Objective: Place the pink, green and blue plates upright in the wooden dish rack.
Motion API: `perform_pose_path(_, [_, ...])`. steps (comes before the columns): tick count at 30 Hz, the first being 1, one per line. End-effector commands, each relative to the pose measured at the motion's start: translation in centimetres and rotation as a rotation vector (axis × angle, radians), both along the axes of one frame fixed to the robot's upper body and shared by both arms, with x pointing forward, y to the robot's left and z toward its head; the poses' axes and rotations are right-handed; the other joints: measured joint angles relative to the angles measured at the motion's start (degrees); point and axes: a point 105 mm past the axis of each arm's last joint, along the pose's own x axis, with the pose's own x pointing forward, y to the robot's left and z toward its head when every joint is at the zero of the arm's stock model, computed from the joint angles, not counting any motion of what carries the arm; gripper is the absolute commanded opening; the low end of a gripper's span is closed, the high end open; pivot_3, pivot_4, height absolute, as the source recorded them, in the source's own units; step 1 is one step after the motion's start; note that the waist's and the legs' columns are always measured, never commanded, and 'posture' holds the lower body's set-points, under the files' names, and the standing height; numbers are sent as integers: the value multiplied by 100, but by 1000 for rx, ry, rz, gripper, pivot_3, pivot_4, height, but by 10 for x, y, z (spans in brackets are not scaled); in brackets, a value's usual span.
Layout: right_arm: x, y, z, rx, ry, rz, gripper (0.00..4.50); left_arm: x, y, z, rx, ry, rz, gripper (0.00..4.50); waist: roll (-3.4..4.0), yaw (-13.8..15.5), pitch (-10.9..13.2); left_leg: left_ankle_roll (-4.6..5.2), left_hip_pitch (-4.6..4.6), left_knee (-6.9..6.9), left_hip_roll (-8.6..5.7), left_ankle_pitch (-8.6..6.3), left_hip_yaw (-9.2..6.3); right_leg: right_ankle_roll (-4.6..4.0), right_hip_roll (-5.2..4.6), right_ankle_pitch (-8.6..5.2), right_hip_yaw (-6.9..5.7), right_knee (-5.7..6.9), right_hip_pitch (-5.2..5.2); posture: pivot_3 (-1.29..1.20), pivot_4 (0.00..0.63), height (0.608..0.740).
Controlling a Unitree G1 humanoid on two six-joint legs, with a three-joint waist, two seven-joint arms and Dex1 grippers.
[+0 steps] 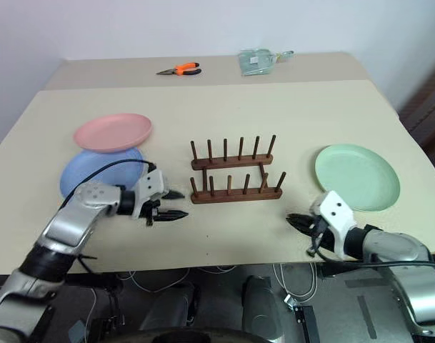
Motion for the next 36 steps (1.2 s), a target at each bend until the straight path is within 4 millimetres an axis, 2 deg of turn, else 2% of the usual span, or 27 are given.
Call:
perform_pose_path(1, [15,13,-3,-63,-88,18,0,-13,-13,1,-40,19,5,512,0,20,0,0,0,2,-1,0,0,0,-4,-1,0,-1,2,0,150,740])
perform_pose_path(6, [52,7,-11,-175,-179,-73,0,-5,-36,-3,-50,-57,43,512,-4,122,-3,0,-2,8,-9,0,1,-1,-8,-2,1,-4,5,0,150,740])
perform_pose_path(10, [76,6,-8,-196,-232,-137,0,23,-55,-11,-32,-150,171,512,-4,148,-4,0,-3,18,-13,0,-3,-2,-8,0,-1,-5,12,0,150,740])
perform_pose_path(17, [102,10,-3,-196,-287,-170,0,64,-55,-16,-20,-212,374,512,-3,127,-8,0,8,27,-14,0,-3,2,-4,3,-1,2,22,0,150,740])
perform_pose_path(23, [108,14,3,-174,-298,-152,0,71,-50,-11,-49,-230,409,512,-2,107,-9,-1,19,25,-14,0,-2,17,-4,12,0,8,25,0,150,740])
perform_pose_path(26, [98,17,10,-120,-261,-97,825,57,-48,1,-108,-214,346,454,-2,70,-9,0,24,19,-12,0,0,17,-3,12,0,9,25,0,150,740])
perform_pose_path(27, [92,20,15,-96,-261,-64,1256,46,-47,13,-175,-204,297,454,-1,38,-9,0,25,14,-11,0,1,17,-3,12,1,9,24,0,150,740])
perform_pose_path(28, [87,23,21,-74,-262,-36,1695,37,-44,28,-258,-196,261,1012,-1,-6,-8,-1,28,2,-10,0,1,17,-3,11,3,8,23,0,150,740])
perform_pose_path(29, [83,27,26,-54,-267,-9,2254,35,-35,49,-361,-199,288,1324,2,-20,-6,0,29,-8,-10,0,0,15,-3,11,4,8,18,0,150,740])
perform_pose_path(30, [79,30,30,-44,-272,13,2803,38,-23,66,-440,-212,343,1876,1,-16,-1,-1,25,-12,-8,0,0,7,-3,15,5,8,11,0,150,740])
perform_pose_path(33, [73,35,33,-58,-290,46,4365,63,26,109,-571,-342,620,3391,0,13,0,-2,4,2,-8,1,-11,3,-2,19,-1,9,0,0,150,740])
perform_pose_path(35, [71,40,30,-59,-284,70,4500,79,61,135,-647,-426,843,4379,-4,22,-2,-3,10,10,-9,1,-18,21,-2,9,-10,9,14,0,150,740])
perform_pose_path(36, [72,43,28,-63,-282,78,4500,85,79,148,-694,-462,975,4379,-7,22,-3,-3,20,10,-11,1,-16,23,-2,7,-9,6,27,0,150,740])
